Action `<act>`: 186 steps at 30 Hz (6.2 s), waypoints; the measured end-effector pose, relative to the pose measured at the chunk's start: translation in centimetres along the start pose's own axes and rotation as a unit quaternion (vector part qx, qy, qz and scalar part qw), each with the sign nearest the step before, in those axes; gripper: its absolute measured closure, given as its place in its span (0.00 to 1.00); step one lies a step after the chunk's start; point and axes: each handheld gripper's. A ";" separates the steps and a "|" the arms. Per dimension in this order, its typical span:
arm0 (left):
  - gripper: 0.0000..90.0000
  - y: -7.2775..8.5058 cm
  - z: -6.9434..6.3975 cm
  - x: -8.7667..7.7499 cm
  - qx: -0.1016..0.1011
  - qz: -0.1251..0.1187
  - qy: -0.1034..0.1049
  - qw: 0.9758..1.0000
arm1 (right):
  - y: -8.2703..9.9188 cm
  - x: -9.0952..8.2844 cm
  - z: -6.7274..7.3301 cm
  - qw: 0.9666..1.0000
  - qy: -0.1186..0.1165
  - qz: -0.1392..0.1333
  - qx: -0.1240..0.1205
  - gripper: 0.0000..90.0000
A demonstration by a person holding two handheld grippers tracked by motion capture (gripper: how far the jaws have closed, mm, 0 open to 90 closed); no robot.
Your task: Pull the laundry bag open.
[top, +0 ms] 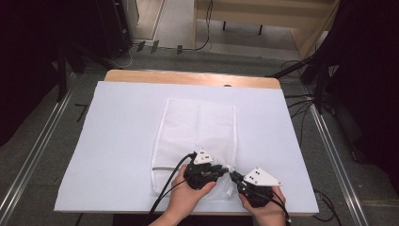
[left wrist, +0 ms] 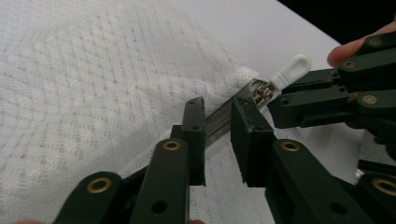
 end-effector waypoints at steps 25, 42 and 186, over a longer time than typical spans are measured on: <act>0.52 -3.2 -3.5 1.0 -0.037 -0.009 -0.058 0.998 | -0.1 0.6 0.4 1.000 0.002 0.016 -0.003 0.98; 0.54 -3.3 -3.3 0.9 -0.048 0.005 -0.062 0.997 | -0.1 0.7 0.4 1.000 0.005 0.019 -0.008 0.98; 0.66 7.2 12.7 -14.2 -0.116 -0.003 -0.069 0.991 | 0.2 -1.0 -2.7 0.999 0.012 0.007 0.047 0.72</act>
Point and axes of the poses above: each handheld gripper's, and its own axes: x roughly forward along the jaws, y roughly out of its underside, z roughly to its left, and after that the axes turned 7 degrees about -y, right-handed
